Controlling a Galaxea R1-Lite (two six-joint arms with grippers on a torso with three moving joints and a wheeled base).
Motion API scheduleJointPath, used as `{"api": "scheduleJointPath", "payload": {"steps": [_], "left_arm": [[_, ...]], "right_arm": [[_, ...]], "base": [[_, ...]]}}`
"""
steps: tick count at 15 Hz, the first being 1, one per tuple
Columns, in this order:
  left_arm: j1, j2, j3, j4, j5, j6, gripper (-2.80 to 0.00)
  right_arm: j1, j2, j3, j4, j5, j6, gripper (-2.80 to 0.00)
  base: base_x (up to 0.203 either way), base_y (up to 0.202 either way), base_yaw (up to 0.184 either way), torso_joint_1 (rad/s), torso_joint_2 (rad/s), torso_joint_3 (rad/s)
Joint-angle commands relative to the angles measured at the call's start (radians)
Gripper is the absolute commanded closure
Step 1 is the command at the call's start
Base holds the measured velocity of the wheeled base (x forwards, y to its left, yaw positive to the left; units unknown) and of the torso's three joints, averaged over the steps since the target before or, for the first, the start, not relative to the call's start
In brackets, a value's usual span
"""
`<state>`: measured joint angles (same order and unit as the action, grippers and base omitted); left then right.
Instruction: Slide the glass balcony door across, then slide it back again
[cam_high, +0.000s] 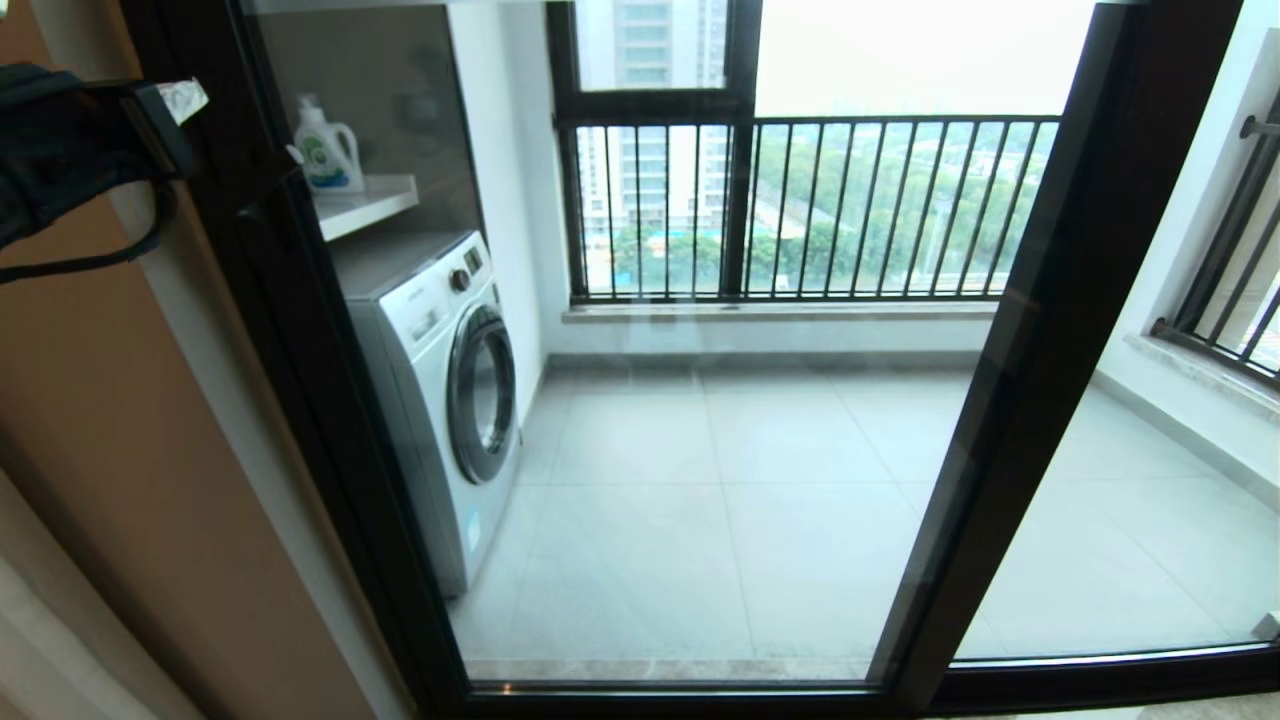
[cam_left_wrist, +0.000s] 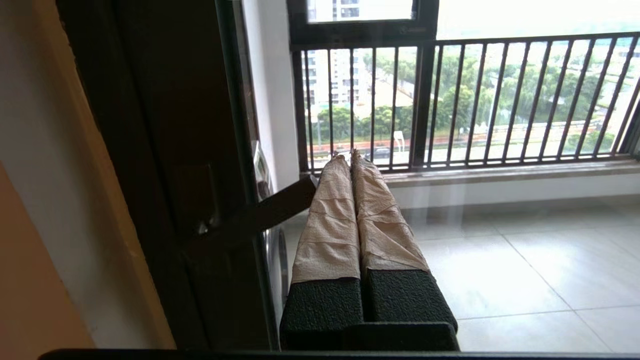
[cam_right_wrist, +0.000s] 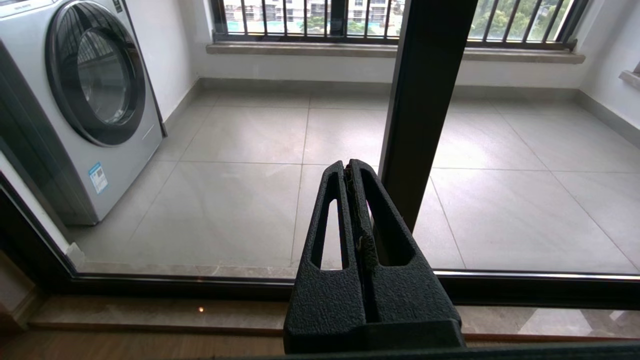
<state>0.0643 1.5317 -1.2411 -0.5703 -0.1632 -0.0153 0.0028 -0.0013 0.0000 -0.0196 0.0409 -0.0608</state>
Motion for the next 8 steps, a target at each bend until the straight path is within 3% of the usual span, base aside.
{"api": "scheduleJointPath", "payload": {"steps": [1,5,8], "left_arm": [[0.002,0.173,-0.134,0.009,0.005,0.001,0.00],[0.013,0.297,-0.313,0.090,0.022,0.006,0.00],[0.016,0.317,-0.322,0.099,0.022,0.008,0.00]], "right_arm": [[0.000,0.001,0.012,0.000,0.001,-0.002,0.00],[0.000,0.001,0.012,0.000,0.001,-0.001,0.00],[0.000,0.001,0.012,0.000,0.001,-0.001,0.00]], "base": [[0.000,0.000,0.000,0.000,0.00,0.000],[0.000,0.000,0.000,0.000,0.00,0.000],[0.000,0.000,0.000,0.000,0.00,0.000]]}}
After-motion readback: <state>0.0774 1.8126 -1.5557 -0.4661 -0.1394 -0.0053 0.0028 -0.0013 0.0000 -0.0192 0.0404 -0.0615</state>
